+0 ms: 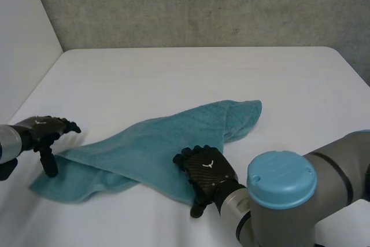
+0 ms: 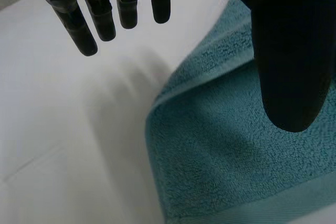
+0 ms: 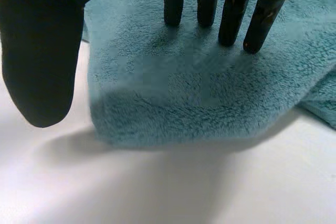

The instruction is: Fold the laundry

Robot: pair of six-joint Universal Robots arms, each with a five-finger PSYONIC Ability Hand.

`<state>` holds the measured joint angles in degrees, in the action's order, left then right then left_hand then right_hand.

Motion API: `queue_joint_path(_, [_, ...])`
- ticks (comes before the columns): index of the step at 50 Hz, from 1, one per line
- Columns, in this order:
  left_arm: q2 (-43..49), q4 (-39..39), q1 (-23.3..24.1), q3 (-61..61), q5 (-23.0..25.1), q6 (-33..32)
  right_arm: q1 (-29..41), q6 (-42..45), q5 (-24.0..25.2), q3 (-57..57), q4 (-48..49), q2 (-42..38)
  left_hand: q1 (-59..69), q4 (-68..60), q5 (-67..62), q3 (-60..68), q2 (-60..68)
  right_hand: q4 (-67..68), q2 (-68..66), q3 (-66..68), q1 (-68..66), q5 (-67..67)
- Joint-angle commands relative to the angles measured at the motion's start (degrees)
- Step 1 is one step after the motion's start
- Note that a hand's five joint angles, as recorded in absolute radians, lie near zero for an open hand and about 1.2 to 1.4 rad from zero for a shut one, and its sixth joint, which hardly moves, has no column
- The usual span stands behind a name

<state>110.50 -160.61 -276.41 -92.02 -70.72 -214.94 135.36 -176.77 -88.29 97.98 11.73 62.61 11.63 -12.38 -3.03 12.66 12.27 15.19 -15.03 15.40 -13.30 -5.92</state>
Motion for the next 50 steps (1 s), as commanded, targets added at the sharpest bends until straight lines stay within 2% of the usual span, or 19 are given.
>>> queue_joint_path(1, [2.88, -3.04, 0.26, -0.09, -0.03, 0.58, 0.08, 0.64, -2.85, 0.02, 5.58, -2.05, 10.36, -9.6, -8.95, 9.32, 9.72, 11.36, -11.52, 11.16, -13.25, -10.63])
queue_joint_path(3, [3.23, -3.66, 0.26, -0.09, -0.03, 0.58, 0.08, 1.34, -3.12, -0.07, 6.2, -3.02, 10.7, -9.94, -9.29, 9.66, 10.06, 13.23, -13.39, 13.02, -15.12, -12.49])
queue_joint_path(6, [3.84, -4.71, 0.79, -0.17, -0.12, 0.75, -0.01, 3.37, -3.64, -0.59, 6.46, -4.69, 18.9, -18.15, -17.5, 17.87, 18.26, 20.13, -20.29, 19.92, -22.02, -19.39])
queue_joint_path(7, [3.85, -4.8, 0.96, -0.17, -0.12, 0.93, -0.01, 3.89, -3.91, -0.68, 6.55, -5.04, 20.44, -19.68, -19.04, 19.4, 19.8, 25.95, -26.12, 25.75, -27.85, -25.22])
queue_joint_path(9, [3.85, -4.8, 1.14, -0.17, -0.12, 1.37, -0.79, 5.03, -6.7, -0.94, 7.51, -5.22, 23.3, -22.54, -21.9, 22.26, 22.66, 57.64, -57.8, 57.43, -59.53, -56.9])
queue_joint_path(10, [3.85, -4.8, 1.4, -0.17, -0.03, 1.89, -0.88, 5.21, -7.76, -0.94, 8.12, -4.96, 24.81, -24.06, -23.41, 23.78, 24.17, 64.74, -64.9, 64.53, -66.63, -64.0])
queue_joint_path(15, [3.76, -4.89, 2.28, -0.17, -0.03, 3.21, -1.41, 5.74, -10.41, -0.42, 10.85, -2.33, 24.83, -24.07, -23.43, 23.79, 24.19, 64.81, -64.97, 64.6, -66.7, -64.08])
queue_joint_path(16, [3.59, -4.89, 2.72, -0.17, -0.03, 3.91, -2.89, 7.22, -10.41, -0.33, 10.94, 0.81, 24.49, -23.74, -23.09, 23.46, 23.85, 64.81, -64.97, 64.6, -66.7, -64.08])
queue_joint_path(23, [2.27, -4.89, 5.53, -1.23, 0.06, 5.85, -10.53, 11.97, -10.32, 0.64, 10.33, 7.86, 23.65, -22.9, -22.25, 22.62, 23.01, 64.81, -64.97, 64.6, -66.7, -64.08])
queue_joint_path(31, [0.86, -5.85, 7.91, -2.28, 0.06, 5.94, -15.03, 13.82, -8.49, 1.86, 9.71, 10.25, 22.98, -22.22, -21.57, 21.94, 22.34, 64.81, -64.97, 64.6, -66.7, -64.08])
queue_joint_path(38, [0.68, -7.35, 9.14, -2.81, -0.29, 6.11, -16.18, 14.0, -7.16, 3.1, 9.63, 10.43, 26.33, -25.58, -24.93, 25.3, 25.69, 64.81, -64.97, 64.6, -66.7, -64.08])
queue_joint_path(39, [0.68, -7.7, 9.31, -2.9, -0.47, 6.11, -16.27, 14.09, -7.16, 3.36, 9.63, 10.43, 28.34, -27.58, -26.94, 27.31, 27.7, 64.81, -64.97, 64.6, -66.7, -64.08])
queue_joint_path(43, [0.68, -9.54, 9.58, -2.99, -0.65, 6.38, -17.31, 14.7, -6.81, 3.62, 8.4, 10.25, 51.01, -50.25, -49.61, 49.97, 50.37, 64.81, -64.97, 64.6, -66.7, -64.08])
queue_joint_path(44, [0.6, -10.59, 9.66, -2.99, -0.65, 6.81, -17.67, 14.96, -6.46, 3.63, 7.79, 10.16, 60.56, -59.81, -59.16, 59.53, 59.92, 64.81, -64.97, 64.6, -66.7, -64.08])
queue_joint_path(46, [0.6, -11.83, 10.02, -2.9, -0.65, 7.43, -18.37, 15.32, -5.5, 3.19, 6.56, 10.07, 68.34, -67.58, -66.93, 67.3, 67.69, 64.81, -64.97, 64.6, -66.7, -64.08])
queue_joint_path(50, [0.6, -16.57, 11.07, -2.02, -0.65, 8.84, -20.22, 15.85, -1.72, 0.65, 3.3, 9.02, 68.37, -67.62, -66.97, 67.34, 67.73, 64.81, -64.97, 64.6, -66.7, -64.08])
